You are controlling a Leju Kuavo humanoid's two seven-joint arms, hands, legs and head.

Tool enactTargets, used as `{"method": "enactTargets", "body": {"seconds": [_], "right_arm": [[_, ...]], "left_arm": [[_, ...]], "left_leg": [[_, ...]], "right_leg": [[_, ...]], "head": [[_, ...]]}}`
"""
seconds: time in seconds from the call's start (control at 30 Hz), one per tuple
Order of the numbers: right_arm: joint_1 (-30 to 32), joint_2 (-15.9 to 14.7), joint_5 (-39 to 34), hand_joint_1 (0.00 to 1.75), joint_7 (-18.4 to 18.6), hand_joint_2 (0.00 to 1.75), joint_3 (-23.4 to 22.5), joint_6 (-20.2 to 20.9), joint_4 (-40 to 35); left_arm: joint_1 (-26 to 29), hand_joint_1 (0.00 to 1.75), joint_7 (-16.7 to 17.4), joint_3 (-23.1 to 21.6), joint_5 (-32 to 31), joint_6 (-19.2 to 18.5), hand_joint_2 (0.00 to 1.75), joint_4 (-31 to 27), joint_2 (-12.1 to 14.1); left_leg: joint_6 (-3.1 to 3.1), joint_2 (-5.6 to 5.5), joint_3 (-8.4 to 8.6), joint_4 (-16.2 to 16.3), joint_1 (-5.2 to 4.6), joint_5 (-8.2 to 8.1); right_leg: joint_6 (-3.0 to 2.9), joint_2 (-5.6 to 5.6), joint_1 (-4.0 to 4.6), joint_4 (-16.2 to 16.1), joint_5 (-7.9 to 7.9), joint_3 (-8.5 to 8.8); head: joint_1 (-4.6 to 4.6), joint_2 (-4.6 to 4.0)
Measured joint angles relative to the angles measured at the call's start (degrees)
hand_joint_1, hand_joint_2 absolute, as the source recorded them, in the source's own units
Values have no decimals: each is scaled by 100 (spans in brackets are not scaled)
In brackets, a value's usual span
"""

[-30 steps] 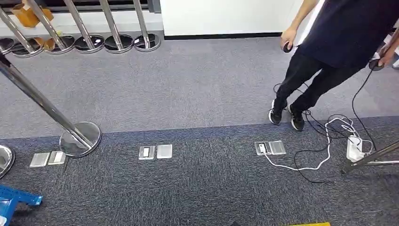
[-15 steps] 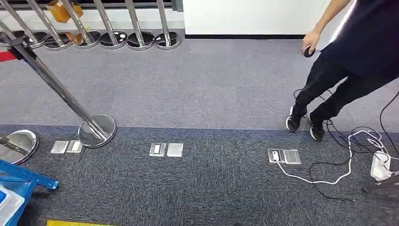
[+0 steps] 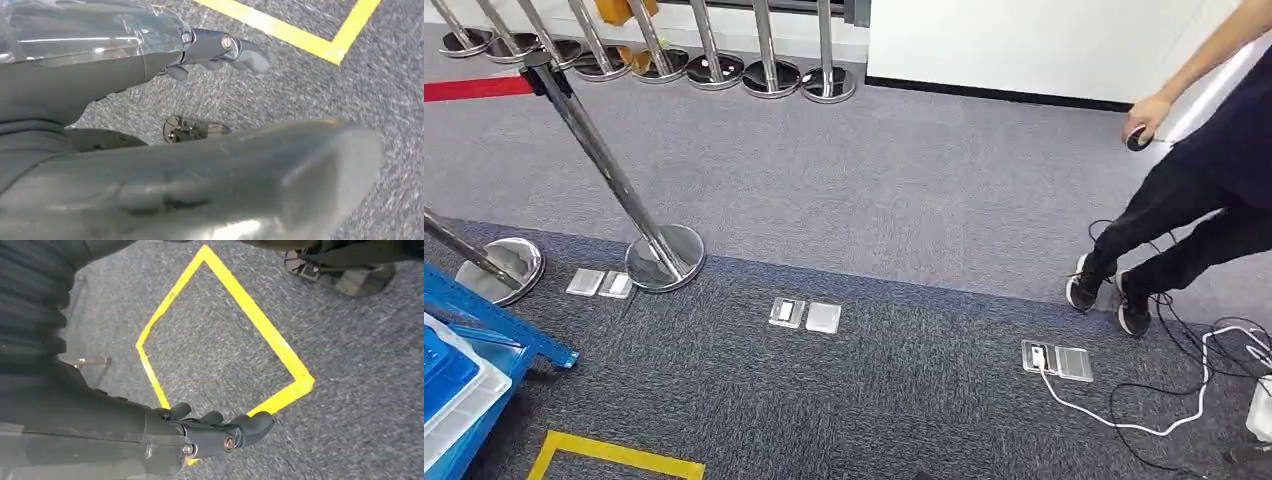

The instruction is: Take the parts from the cabinet and place them on the table.

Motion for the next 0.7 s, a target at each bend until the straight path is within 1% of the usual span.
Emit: {"method": "enactTargets", "body": {"seconds": [0.03, 0.07, 0.1, 0.13, 0.17, 0.2, 0.23, 0.27, 0.3, 0.33, 0.37, 0.4, 0.47, 0.5, 0.53, 0.57, 0.6, 0.63, 0.67, 0.7], "right_arm": [[17, -4, 11, 0, 13, 175, 0, -11, 2], [17, -9, 22, 0, 28, 175, 2, -20, 2], [8, -22, 48, 0, 55, 175, 2, -37, 4], [0, -31, 63, 0, 70, 175, 2, -55, 4], [0, -39, 79, 0, 85, 175, 2, -66, 4], [-3, -48, 98, 0, 103, 175, 0, -96, 4], [-3, -59, 120, 0, 118, 175, 0, -111, 4], [4, -72, 124, 0, 129, 175, 2, -120, 4], [0, -74, 131, 0, 138, 175, 2, -127, 4], [-13, -78, 133, 0, 138, 175, 2, -131, 4], [-19, -101, 135, 0, 140, 175, 2, -138, 4], [-20, -116, 138, 0, 146, 175, 0, -153, 4], [-6, -133, 140, 0, 164, 175, 0, -155, 4], [-4, -146, 140, 0, 164, 175, 2, -155, 4], [-6, -153, 140, 0, 164, 175, 2, -155, 4], [-10, -153, 142, 0, 164, 175, 2, -155, 4], [-13, -153, 142, 0, 164, 175, 2, -155, 4], [-18, -153, 142, 0, 164, 175, 2, -155, 4], [-20, -153, 146, 0, 164, 175, 2, -155, 4], [-29, -155, 151, 0, 166, 175, 0, -160, 4]], "left_arm": [[4, 0, 0, 0, 0, 2, 0, 0, 0], [5, 0, 0, 0, 2, 4, 0, 0, 0], [4, 0, 0, 0, 2, 4, 0, 0, 0], [2, 0, 0, 2, 2, 4, 0, 0, 0], [3, 0, 0, 2, -2, 4, 0, 0, 0], [2, 0, -2, 2, -11, 2, 0, 0, 2], [18, 0, -15, 2, -24, -11, 0, 0, 2], [40, 0, -31, 2, -11, -15, 0, 0, 2], [59, 0, -31, 4, 9, -13, 0, 0, 4], [67, 0, -31, 6, 20, -7, 0, 0, 7], [66, 0, -31, 7, 22, 2, 0, 0, 7], [48, 0, -31, 7, 26, 4, 0, 0, 7], [43, 0, -28, 7, 26, 7, 0, 0, 7], [55, 0, -26, 7, 26, 6, 0, 0, 7], [70, 0, -26, 7, 26, 7, 0, 0, 7], [74, 0, -24, 7, 26, 7, 0, 0, 7], [71, 0, -24, 7, 26, 7, 0, 0, 7], [68, 0, -24, 9, 26, 7, 0, 0, 7], [64, 0, -24, 9, 24, 7, 0, 0, 7], [55, 0, -24, 9, 22, 7, 0, 0, 7]], "left_leg": [[-4, -68, 6, 6, 3, -3], [-18, -122, 14, 20, 9, -13], [-41, -186, 22, 48, 19, -32], [-76, -234, 18, 101, 33, -66], [-126, -272, -21, 155, 13, -106], [-150, -327, -62, 234, 12, -126], [-177, -350, -66, 212, 11, -107], [-201, -385, -64, 189, 32, -95], [-226, -416, -65, 188, 41, -92], [-249, -361, -66, 242, 47, -143], [-281, -156, -115, 399, 25, -247], [-317, -53, -303, 793, 41, -469], [-353, 5, -736, 1677, 70, -853], [-357, 15, -884, 1957, 75, -906], [-348, 22, -894, 1957, 76, -825], [-329, 26, -777, 1698, 75, -639], [-301, 42, -556, 1249, 70, -389], [-263, 103, -286, 709, 54, -133], [-221, 283, -112, 268, 21, -74], [-201, 346, -70, 209, -42, -105]], "right_leg": [[6, 0, -5, -71, 164, -10], [12, 2, -17, -362, 404, 100], [13, 28, -35, -875, 718, 311], [31, 138, -60, -1406, 996, 529], [47, 348, -75, -1558, 881, 601], [-3, 343, -71, -1606, 900, 600], [-10, 291, -47, -1592, 900, 592], [-51, 258, -18, -1591, 898, 601], [-81, 223, -17, -1606, 913, 606], [-122, 167, -49, -1638, 936, 621], [-138, 137, -47, -1642, 934, 630], [-166, 69, -35, -1642, 925, 633], [-187, -56, -9, -1641, 909, 636], [-193, -107, -1, -1640, 903, 636], [-196, -160, 6, -1640, 895, 647], [-196, -202, 11, -1640, 882, 661], [-191, -242, 13, -1640, 868, 686], [-178, -282, 13, -1640, 849, 721], [-159, -318, 11, -1651, 831, 746], [-121, -344, 37, -1644, 811, 749]], "head": [[2, 0], [7, 0], [13, 0], [18, 0], [26, 0], [26, 0], [18, 0], [13, 0], [17, 0], [15, 0], [-13, 0], [-53, 0], [-50, 0], [-52, 0], [-52, 0], [-53, 0], [-52, 0], [-52, 0], [-52, 0], [-52, 0]]}}
